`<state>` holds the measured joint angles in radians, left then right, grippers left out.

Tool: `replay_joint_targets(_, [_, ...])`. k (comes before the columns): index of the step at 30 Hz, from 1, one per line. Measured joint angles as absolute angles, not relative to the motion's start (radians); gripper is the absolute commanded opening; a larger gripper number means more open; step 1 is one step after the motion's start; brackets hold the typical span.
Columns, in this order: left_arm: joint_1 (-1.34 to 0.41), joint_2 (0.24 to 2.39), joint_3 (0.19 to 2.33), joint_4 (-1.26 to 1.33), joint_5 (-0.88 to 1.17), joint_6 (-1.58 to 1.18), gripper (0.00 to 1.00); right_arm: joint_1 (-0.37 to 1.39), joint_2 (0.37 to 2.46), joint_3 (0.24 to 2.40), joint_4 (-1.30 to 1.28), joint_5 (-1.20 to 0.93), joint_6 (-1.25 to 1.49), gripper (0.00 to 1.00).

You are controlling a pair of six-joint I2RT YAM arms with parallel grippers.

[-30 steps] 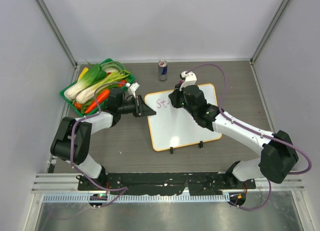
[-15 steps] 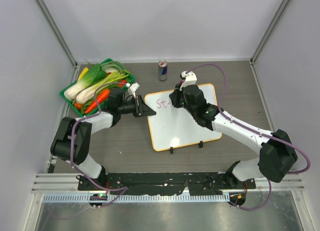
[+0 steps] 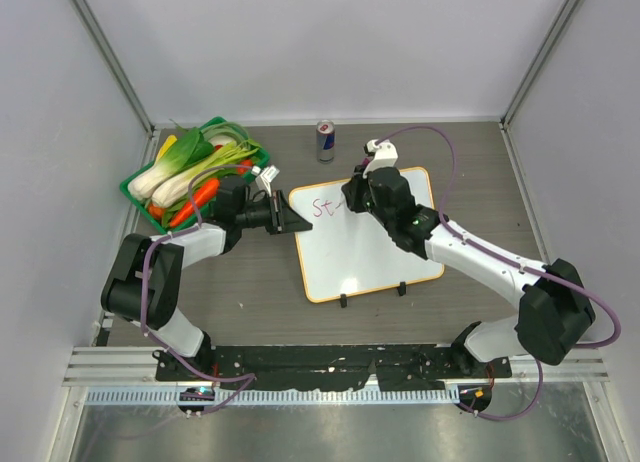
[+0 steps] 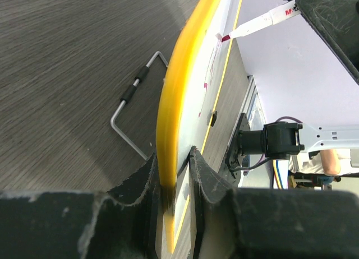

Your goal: Write a sentence on the whiteboard

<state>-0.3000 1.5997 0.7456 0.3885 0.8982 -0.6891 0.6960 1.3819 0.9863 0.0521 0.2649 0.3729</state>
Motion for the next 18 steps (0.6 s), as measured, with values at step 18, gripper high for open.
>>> replay_joint_targets(18, [-0.300, 1.600, 0.746, 0.384, 0.899, -0.689, 0.00, 0.686, 1.399, 1.006, 0.054, 0.226, 0.373, 0.01])
